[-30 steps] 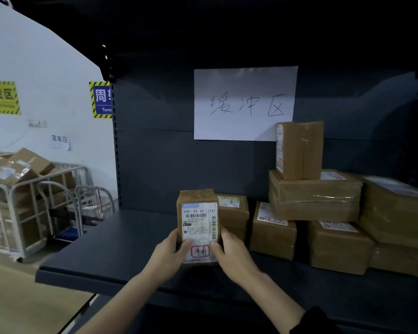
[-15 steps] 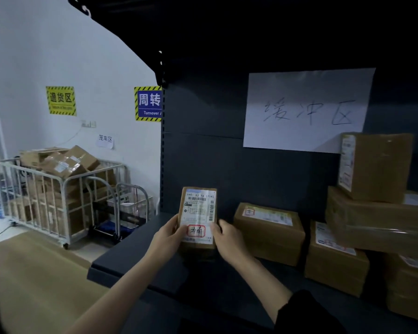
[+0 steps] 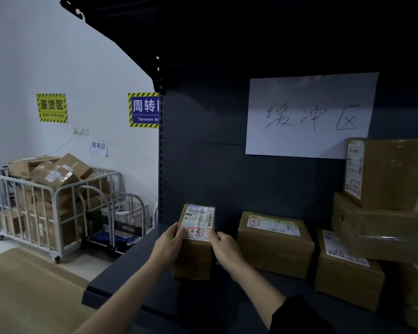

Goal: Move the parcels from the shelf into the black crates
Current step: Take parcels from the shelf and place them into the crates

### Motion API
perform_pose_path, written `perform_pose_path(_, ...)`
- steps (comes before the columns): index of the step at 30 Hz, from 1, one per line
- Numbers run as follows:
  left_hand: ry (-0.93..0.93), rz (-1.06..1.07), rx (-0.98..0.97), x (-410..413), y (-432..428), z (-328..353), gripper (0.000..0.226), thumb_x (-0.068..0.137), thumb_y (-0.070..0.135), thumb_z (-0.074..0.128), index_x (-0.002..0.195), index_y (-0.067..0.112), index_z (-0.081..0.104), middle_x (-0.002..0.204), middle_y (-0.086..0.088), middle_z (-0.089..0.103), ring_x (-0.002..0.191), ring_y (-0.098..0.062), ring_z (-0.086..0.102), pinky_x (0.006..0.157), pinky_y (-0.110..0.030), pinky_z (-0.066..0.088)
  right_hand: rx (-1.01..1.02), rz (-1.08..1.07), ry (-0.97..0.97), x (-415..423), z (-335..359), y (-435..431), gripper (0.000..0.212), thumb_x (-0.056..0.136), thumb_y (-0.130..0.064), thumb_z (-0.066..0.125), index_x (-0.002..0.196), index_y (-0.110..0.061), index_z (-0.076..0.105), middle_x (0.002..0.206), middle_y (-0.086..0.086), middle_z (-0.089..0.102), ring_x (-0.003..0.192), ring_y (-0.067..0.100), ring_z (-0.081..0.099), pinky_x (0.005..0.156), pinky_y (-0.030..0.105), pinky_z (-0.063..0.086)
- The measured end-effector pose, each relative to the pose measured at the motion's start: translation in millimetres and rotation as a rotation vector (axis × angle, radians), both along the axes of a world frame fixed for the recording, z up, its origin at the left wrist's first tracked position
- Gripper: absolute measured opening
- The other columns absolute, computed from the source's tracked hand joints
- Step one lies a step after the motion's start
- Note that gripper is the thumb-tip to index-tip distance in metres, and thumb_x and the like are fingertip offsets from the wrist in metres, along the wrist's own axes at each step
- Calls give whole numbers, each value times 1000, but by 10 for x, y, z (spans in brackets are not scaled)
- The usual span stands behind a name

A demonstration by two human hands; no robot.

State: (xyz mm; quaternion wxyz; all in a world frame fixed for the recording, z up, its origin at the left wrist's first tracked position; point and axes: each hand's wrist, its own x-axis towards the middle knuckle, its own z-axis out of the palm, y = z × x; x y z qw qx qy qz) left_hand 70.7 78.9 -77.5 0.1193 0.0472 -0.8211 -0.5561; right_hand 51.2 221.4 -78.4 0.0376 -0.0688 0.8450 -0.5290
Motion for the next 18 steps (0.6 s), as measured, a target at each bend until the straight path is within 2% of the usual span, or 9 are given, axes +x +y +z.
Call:
perform_pose_path(6,-38,2,23,-166,-68,-94,45,97,34,42,137,15,43,129,-10,55,116,-25,51,100,-40,40,6,18,13,33,22,50,43,98,-45,33,116,-15,59,113,4,64,100,16,60,80,30,47)
perform_pose_path(9,-7,46,-82,-208,-48,-92,47,96,32,44,138,12,40,134,-13,51,122,-29,47,102,-41,38,22,12,64,77,33,128,43,98,-42,33,114,-12,60,112,8,63,98,19,59,85,36,48)
perform_pose_path(11,92,166,-302,-193,26,-38,52,95,28,48,142,10,35,141,-17,42,131,-33,36,108,-43,31,34,-16,93,95,28,220,44,99,-40,34,114,-8,60,113,13,62,99,24,59,84,38,48)
perform_pose_path(13,321,206,-509,-162,193,37,52,93,24,50,140,5,37,141,-18,41,133,-33,34,110,-42,27,24,-46,96,112,13,364,43,98,-41,36,116,-9,58,115,12,62,101,24,59,86,35,47)
perform_pose_path(16,541,57,-593,-151,611,131,53,90,30,39,134,2,45,139,-16,46,132,-31,38,110,-37,29,39,-114,119,138,-8,651,40,99,-39,38,125,-14,55,125,2,59,112,17,54,94,26,39)
perform_pose_path(18,557,-80,-597,-157,927,137,49,92,22,42,138,6,40,144,-11,41,136,-25,35,110,-29,26,102,-224,196,138,-12,867,39,99,-34,40,129,-13,52,128,2,56,121,17,50,92,20,34)
